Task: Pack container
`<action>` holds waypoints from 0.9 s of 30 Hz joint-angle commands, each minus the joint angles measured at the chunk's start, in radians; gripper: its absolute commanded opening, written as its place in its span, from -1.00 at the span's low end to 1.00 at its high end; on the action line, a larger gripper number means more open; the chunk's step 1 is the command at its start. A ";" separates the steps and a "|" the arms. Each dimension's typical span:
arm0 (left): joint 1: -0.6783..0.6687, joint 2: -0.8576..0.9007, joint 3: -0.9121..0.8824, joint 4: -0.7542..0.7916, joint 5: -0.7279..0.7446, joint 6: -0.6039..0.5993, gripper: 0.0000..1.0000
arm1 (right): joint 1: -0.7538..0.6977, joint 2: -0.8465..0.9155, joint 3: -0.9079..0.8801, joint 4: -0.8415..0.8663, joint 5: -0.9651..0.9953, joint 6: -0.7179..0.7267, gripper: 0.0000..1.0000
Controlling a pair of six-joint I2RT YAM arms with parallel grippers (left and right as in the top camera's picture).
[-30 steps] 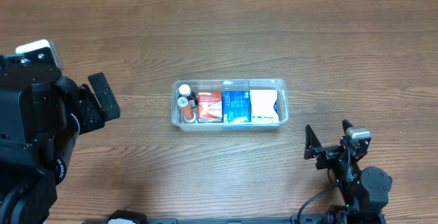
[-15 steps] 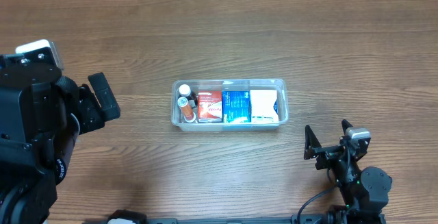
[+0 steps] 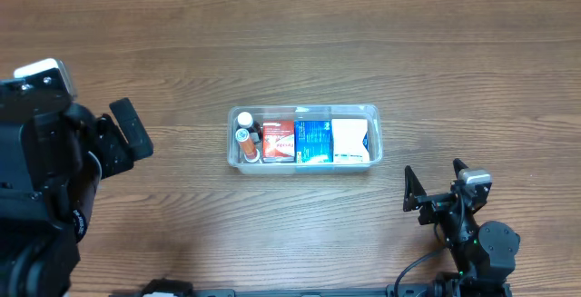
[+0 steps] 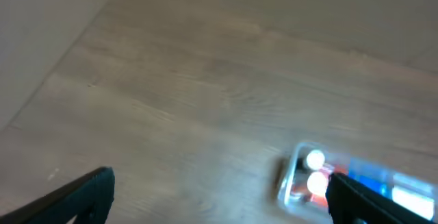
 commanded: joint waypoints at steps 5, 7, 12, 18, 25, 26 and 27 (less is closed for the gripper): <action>0.133 -0.275 -0.587 0.359 0.271 0.150 1.00 | 0.000 -0.012 -0.008 0.009 -0.005 0.000 1.00; 0.133 -0.367 -0.741 0.445 0.275 0.126 1.00 | 0.000 -0.012 -0.008 0.009 -0.005 0.000 1.00; 0.133 -0.616 -1.084 0.611 0.318 0.106 1.00 | 0.000 -0.012 -0.008 0.009 -0.005 0.000 1.00; 0.133 -0.829 -1.371 0.672 0.417 0.088 1.00 | 0.000 -0.012 -0.008 0.009 -0.005 0.000 1.00; 0.133 -0.969 -1.542 0.704 0.432 0.050 1.00 | 0.000 -0.012 -0.008 0.009 -0.005 0.000 1.00; 0.133 -0.986 -1.556 0.710 0.432 0.050 1.00 | 0.000 -0.012 -0.008 0.009 -0.005 0.000 1.00; 0.133 -1.006 -1.571 0.717 0.432 0.050 1.00 | 0.000 -0.012 -0.008 0.009 -0.005 0.000 1.00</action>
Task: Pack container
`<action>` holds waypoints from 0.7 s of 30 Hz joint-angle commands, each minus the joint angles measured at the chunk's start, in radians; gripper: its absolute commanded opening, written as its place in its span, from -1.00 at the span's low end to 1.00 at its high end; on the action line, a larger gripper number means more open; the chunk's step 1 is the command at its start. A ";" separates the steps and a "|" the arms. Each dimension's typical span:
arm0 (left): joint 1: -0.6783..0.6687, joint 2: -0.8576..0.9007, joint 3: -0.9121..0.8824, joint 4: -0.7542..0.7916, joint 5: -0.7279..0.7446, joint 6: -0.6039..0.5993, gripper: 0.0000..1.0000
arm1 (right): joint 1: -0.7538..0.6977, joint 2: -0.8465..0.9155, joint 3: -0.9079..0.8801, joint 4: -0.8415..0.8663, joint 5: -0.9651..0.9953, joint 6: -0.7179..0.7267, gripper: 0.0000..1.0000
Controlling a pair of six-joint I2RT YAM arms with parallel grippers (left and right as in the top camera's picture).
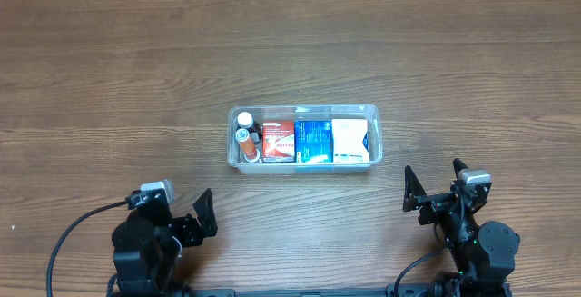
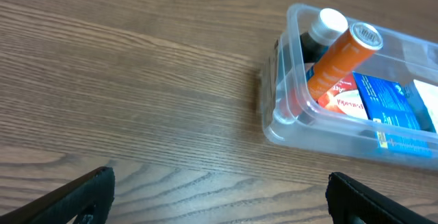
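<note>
A clear plastic container (image 1: pixel 375 115) sits mid-table, filled with an orange tube (image 2: pixel 341 61), a white-capped bottle (image 2: pixel 324 27), a red box (image 1: pixel 278 140), a blue box (image 1: pixel 314 141) and a white box (image 1: pixel 349 140). My left gripper (image 1: pixel 178 213) rests low at the table's near left, open, nothing between its fingers; its wrist view looks at the container's left end (image 2: pixel 287 107). My right gripper (image 1: pixel 434 184) stands open at the near right, empty.
Bare wood-grain table (image 1: pixel 136 79) surrounds the container on all sides. The left arm's black cable (image 1: pixel 68 233) loops at the near-left edge. A pale wall strip runs along the far edge.
My left arm has gone from raised high at the left edge, close under the overhead camera, to low at the near left of the table. Container and right arm are unchanged.
</note>
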 commanded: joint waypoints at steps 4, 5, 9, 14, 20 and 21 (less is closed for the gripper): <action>0.005 -0.137 -0.109 0.043 0.021 -0.018 1.00 | 0.000 -0.010 -0.005 0.006 -0.005 0.000 1.00; 0.005 -0.154 -0.130 0.055 0.021 -0.018 1.00 | 0.000 -0.010 -0.005 0.006 -0.005 0.000 1.00; 0.005 -0.172 -0.176 0.080 -0.013 -0.017 1.00 | 0.000 -0.010 -0.005 0.006 -0.005 0.000 1.00; 0.005 -0.169 -0.176 0.076 -0.013 -0.017 1.00 | 0.000 -0.010 -0.005 0.006 -0.005 0.000 1.00; 0.005 -0.169 -0.176 0.076 -0.013 -0.017 1.00 | 0.000 -0.010 -0.005 0.006 -0.005 0.000 1.00; 0.005 -0.169 -0.176 0.076 -0.013 -0.017 1.00 | 0.000 -0.010 -0.005 0.006 -0.005 0.000 1.00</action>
